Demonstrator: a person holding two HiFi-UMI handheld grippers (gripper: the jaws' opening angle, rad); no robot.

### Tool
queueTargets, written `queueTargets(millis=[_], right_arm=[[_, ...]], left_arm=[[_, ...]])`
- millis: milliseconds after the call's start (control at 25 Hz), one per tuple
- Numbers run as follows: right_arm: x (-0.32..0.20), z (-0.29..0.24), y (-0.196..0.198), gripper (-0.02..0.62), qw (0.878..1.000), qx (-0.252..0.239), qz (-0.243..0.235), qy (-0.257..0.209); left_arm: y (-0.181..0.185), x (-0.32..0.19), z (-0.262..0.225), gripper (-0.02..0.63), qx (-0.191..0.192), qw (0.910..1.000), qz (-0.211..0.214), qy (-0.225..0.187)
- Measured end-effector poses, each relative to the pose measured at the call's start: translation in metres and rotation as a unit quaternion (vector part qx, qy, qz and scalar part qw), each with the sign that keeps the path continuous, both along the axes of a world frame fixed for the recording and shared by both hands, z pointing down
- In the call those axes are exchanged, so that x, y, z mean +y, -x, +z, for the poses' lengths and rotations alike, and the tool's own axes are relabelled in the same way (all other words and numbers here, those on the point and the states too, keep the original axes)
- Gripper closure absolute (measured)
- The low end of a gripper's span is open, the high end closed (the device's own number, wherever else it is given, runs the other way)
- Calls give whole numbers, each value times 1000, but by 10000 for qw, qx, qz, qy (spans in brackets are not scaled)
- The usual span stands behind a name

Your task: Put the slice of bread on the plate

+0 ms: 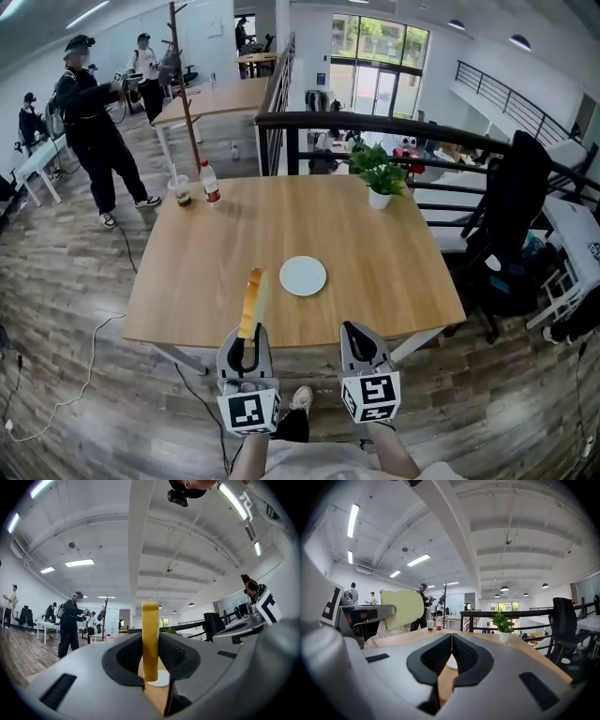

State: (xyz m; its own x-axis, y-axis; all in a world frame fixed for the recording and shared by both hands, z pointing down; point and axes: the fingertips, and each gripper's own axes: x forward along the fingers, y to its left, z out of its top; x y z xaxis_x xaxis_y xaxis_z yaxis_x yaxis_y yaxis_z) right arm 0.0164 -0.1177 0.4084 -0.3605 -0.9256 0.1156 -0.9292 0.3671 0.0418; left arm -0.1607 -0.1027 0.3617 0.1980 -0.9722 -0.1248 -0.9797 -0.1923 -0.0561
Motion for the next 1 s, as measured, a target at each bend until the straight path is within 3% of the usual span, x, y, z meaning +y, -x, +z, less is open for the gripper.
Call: queueTargets(millis=[400, 680, 1000], right_arm=[[-135, -47, 19, 578, 9994, -37, 19, -358], [-163, -48, 16, 578, 9996, -8, 65, -273], [-179, -42, -6, 578, 9999, -89, -76, -75]], left_arm=[[6, -151, -41, 515, 8, 9992, 202, -336], [-1, -185, -35, 515, 215, 9990, 311, -224], [-32, -192, -34, 515, 24, 9996, 245, -113]])
